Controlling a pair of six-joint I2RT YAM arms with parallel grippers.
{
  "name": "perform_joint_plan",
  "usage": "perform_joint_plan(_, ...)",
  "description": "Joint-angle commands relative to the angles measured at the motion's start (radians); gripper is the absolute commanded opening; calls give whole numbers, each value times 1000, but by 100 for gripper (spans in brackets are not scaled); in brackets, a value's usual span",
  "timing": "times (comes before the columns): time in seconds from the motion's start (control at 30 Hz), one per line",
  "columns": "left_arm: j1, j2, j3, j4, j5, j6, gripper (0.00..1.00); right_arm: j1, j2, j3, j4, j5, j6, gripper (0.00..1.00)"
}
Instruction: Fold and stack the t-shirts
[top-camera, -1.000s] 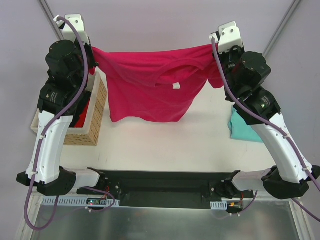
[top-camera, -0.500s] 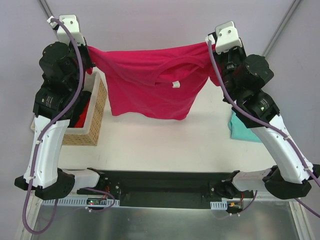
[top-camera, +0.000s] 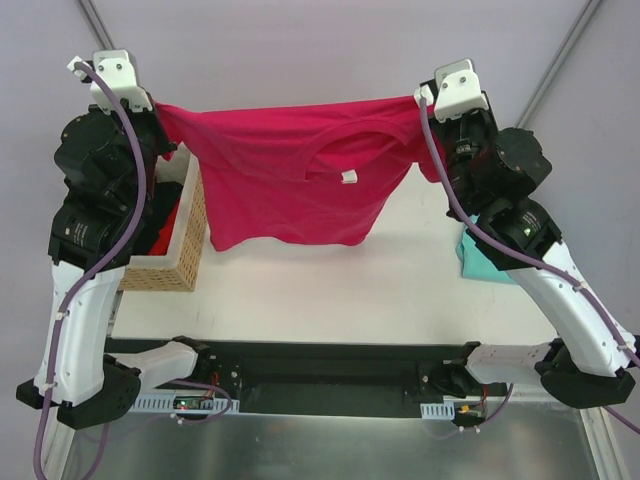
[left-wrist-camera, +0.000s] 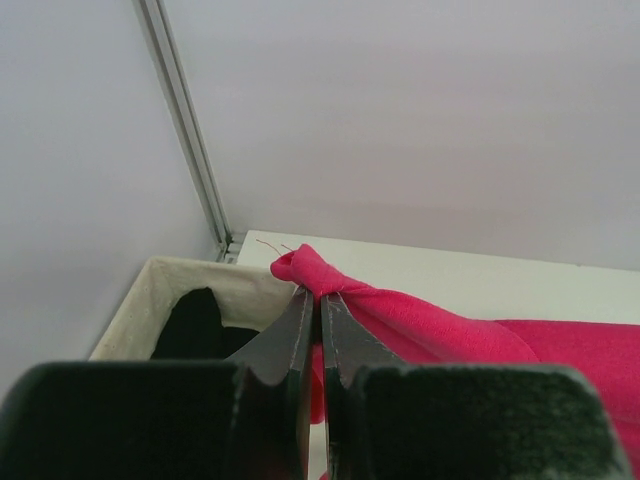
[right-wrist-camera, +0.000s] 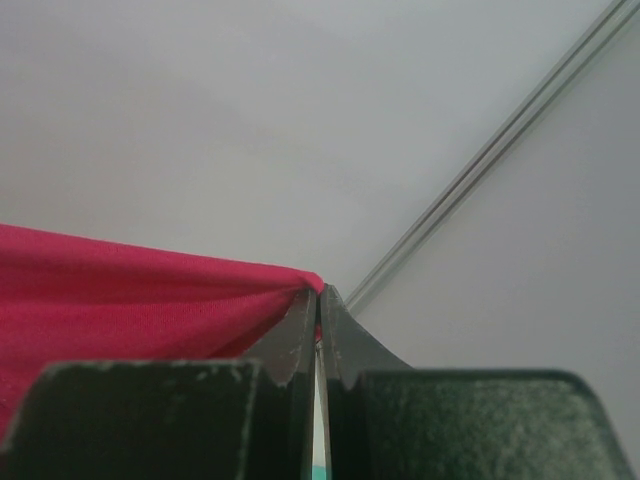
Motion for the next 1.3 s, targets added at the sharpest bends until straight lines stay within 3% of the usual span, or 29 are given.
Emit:
perform_joint_plan(0.0, 16, -20, -20, 32, -32, -11, 0, 10, -36, -1, 63, 63, 6, 1)
perform_joint_plan(0.83, 14, -116, -168, -18, -6, -54, 0, 102, -88, -113, 149, 170, -33, 1)
perform_joint_plan(1.27, 16, -128, -165, -17, -12, -40, 0, 137, -78, -119, 238, 199, -122, 1)
